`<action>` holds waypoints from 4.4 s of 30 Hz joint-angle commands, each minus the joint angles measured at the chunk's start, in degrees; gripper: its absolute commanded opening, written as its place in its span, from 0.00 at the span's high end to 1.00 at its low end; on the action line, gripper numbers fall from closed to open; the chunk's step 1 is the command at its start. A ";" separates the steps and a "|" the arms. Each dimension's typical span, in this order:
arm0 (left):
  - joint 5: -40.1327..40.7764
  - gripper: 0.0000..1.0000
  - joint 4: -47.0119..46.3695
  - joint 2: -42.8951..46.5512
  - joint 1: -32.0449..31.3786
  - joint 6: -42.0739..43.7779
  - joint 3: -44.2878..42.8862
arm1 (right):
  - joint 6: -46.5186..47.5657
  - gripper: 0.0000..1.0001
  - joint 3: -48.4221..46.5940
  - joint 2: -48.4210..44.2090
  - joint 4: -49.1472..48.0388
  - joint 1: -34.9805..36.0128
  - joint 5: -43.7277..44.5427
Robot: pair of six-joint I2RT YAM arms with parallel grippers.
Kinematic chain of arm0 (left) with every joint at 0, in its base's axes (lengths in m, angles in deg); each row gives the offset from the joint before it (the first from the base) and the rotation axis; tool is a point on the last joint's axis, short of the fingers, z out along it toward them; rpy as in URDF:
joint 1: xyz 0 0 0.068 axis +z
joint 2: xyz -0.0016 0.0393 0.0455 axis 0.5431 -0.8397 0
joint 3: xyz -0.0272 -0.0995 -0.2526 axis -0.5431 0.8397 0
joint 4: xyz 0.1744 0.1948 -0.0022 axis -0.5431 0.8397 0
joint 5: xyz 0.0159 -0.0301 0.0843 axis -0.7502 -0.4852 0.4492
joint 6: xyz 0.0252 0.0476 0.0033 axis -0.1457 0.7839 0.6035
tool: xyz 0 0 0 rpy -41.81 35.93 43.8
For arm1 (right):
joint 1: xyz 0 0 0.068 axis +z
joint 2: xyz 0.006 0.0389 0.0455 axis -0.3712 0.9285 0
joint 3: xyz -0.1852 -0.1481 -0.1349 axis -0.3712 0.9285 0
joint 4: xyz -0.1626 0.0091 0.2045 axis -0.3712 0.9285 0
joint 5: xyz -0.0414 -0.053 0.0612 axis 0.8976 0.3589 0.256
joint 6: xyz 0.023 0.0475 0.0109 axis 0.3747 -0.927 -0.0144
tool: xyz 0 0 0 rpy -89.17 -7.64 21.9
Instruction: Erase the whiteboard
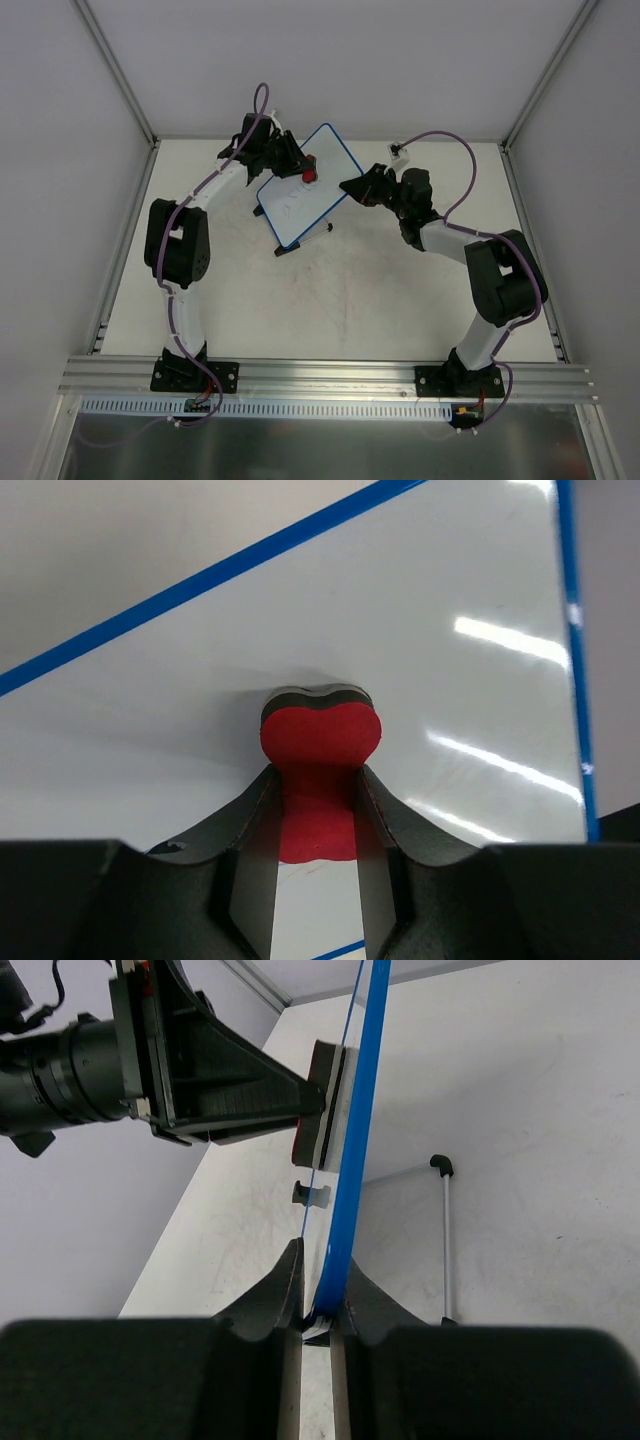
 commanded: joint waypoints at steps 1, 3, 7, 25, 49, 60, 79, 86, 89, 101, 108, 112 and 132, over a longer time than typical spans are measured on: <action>4.53 1.00 4.93 -0.20 -0.33 2.61 9.63 | 8.90 1.00 -1.31 0.45 1.88 2.97 -6.09; 4.27 1.00 2.90 1.03 0.02 1.99 13.61 | 8.98 1.00 -1.22 0.36 1.88 3.05 -6.09; 2.86 1.00 -3.77 3.76 1.78 -0.11 24.06 | 8.81 1.00 -1.22 0.37 1.79 3.05 -6.18; -1.54 1.00 -27.25 6.22 2.67 -8.29 44.83 | 8.63 1.00 -1.49 0.72 1.79 3.05 -6.44; -0.04 1.00 7.72 -5.90 -8.32 11.99 -6.67 | 8.81 1.00 -1.75 1.24 1.97 3.05 -6.88; -7.33 1.00 13.52 -10.12 -8.33 21.94 -21.62 | 9.07 1.00 -1.84 1.51 2.06 3.06 -7.06; -4.00 1.00 15.73 -5.73 -11.75 33.63 -13.09 | 8.90 1.00 -1.93 1.77 1.97 3.14 -7.06; -4.00 1.00 15.81 -8.89 -4.56 24.06 -15.55 | 8.90 1.00 -1.84 1.51 1.97 3.14 -7.15; -2.60 1.00 15.81 -9.07 -2.62 23.00 -14.68 | 8.81 1.00 -1.93 1.60 1.97 3.14 -7.15; -3.82 1.00 13.54 -5.39 -6.47 31.08 -8.36 | 8.72 1.00 -2.01 1.77 1.97 3.14 -7.24; -5.41 1.00 8.96 -1.16 -8.23 30.73 -2.99 | 8.72 1.00 -2.10 1.86 1.97 3.14 -7.24; -3.48 1.00 8.78 0.25 -9.47 30.47 -1.93 | 8.72 1.00 -2.19 2.04 2.06 3.05 -7.32; -0.13 1.00 -7.99 3.76 -4.64 20.19 26.95 | 8.63 1.00 -2.19 1.68 1.97 3.05 -7.41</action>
